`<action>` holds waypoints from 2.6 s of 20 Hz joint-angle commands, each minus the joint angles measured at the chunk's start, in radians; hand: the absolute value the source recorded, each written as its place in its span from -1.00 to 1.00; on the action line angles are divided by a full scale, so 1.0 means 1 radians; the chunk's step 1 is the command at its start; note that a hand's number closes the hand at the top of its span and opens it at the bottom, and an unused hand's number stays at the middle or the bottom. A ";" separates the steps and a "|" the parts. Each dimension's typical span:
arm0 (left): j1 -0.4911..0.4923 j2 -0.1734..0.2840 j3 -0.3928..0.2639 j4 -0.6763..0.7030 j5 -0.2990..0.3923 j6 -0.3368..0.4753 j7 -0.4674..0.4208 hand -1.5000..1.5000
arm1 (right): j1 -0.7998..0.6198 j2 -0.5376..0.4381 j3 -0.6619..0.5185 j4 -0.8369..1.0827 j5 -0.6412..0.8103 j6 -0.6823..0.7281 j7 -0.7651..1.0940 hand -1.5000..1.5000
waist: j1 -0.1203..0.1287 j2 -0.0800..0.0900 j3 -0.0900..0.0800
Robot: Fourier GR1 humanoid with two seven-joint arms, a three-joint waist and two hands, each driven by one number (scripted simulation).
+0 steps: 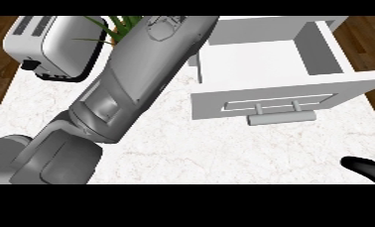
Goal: Pick up the can, place it into the drawer and close the drawer
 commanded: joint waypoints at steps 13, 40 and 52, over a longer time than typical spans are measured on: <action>-0.093 0.000 -0.089 0.139 0.094 0.166 -0.054 -1.00 | -0.025 -0.032 0.076 -0.051 0.094 0.019 0.000 -1.00 | -0.037 0.013 0.000; -0.115 0.021 -0.055 0.190 0.184 0.128 -0.154 -1.00 | -0.381 -0.170 0.426 0.579 0.863 -0.076 -0.265 -1.00 | 0.065 0.003 -0.001; -0.067 0.079 -0.026 0.110 0.173 0.113 -0.105 -1.00 | -0.642 -0.088 0.406 1.158 1.045 -0.336 -0.403 -1.00 | 0.111 -0.006 -0.002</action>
